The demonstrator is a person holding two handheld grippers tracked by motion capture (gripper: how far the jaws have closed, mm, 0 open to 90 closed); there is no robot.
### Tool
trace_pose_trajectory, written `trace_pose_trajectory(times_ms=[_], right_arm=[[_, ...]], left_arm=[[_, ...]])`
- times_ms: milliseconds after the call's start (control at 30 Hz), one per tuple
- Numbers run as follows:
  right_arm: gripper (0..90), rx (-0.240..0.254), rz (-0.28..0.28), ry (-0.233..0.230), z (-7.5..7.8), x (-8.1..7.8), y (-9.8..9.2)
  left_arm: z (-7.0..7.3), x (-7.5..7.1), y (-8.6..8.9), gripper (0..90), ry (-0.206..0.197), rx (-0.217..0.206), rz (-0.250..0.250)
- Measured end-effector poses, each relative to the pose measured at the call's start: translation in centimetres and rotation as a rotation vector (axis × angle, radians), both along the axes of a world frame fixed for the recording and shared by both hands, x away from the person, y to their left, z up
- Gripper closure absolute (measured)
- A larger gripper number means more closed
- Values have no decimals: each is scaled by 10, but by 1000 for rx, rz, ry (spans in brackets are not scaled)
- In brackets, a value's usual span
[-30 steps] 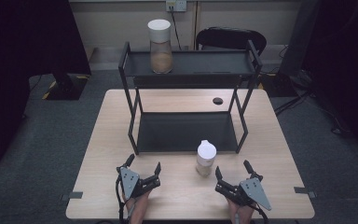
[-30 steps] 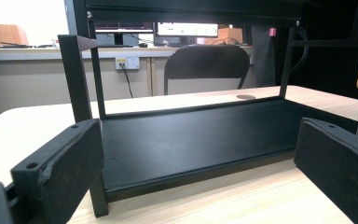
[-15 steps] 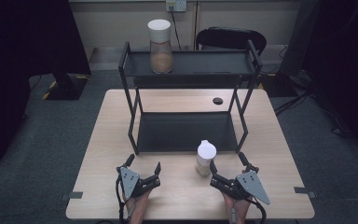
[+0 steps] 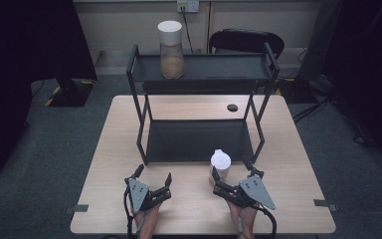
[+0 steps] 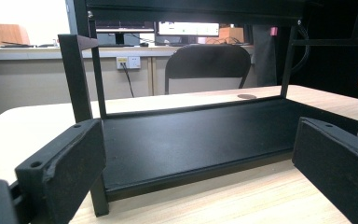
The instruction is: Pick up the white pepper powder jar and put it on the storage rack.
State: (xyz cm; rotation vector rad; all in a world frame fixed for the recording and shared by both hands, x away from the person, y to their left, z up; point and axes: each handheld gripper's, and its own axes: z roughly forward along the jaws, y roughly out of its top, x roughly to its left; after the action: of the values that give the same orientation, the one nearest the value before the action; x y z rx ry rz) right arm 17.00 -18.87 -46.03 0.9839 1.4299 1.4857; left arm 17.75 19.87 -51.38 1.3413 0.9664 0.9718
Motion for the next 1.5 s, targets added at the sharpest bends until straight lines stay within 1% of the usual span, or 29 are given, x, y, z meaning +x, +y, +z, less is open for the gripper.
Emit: trace_pose_trajectory(times_ms=[100,167,333,433,533,700,767,833,1000,1067,1200,1333,1500], right_arm=[[46,-21,-8,20,-1,4,6],[68,-31,-12,21,-5,6,9],[112,-42,-14,67,-8,11,12],[142,-38,-5,97,-9,15,11],[171,-47,2,123,-8,18,10],[198,-41,-1,137,-9,20,12],[209,-47,-3,144,-8,21,12],[217,-33,6,154,-9,23,11],[232,-40,5,168,-10,25,13],[235,-50,4,177,-10,26,13],[253,-53,2,185,-12,27,12],[297,-56,12,187,-12,28,12],[300,-58,9,184,-13,27,13]], left_arm=[[0,0,0,22,0,1,0],[0,0,0,22,0,2,0],[0,0,0,22,0,2,-1],[0,0,0,22,-1,0,0],[0,0,0,21,0,2,0],[0,0,0,21,0,2,0],[0,0,0,21,-1,2,-1],[0,0,0,21,-1,2,-1],[0,0,0,21,-1,0,-1],[0,0,0,21,-1,0,-2],[0,0,0,21,0,-1,-2],[0,0,0,21,-1,0,-2],[0,0,0,21,-1,-1,-5]])
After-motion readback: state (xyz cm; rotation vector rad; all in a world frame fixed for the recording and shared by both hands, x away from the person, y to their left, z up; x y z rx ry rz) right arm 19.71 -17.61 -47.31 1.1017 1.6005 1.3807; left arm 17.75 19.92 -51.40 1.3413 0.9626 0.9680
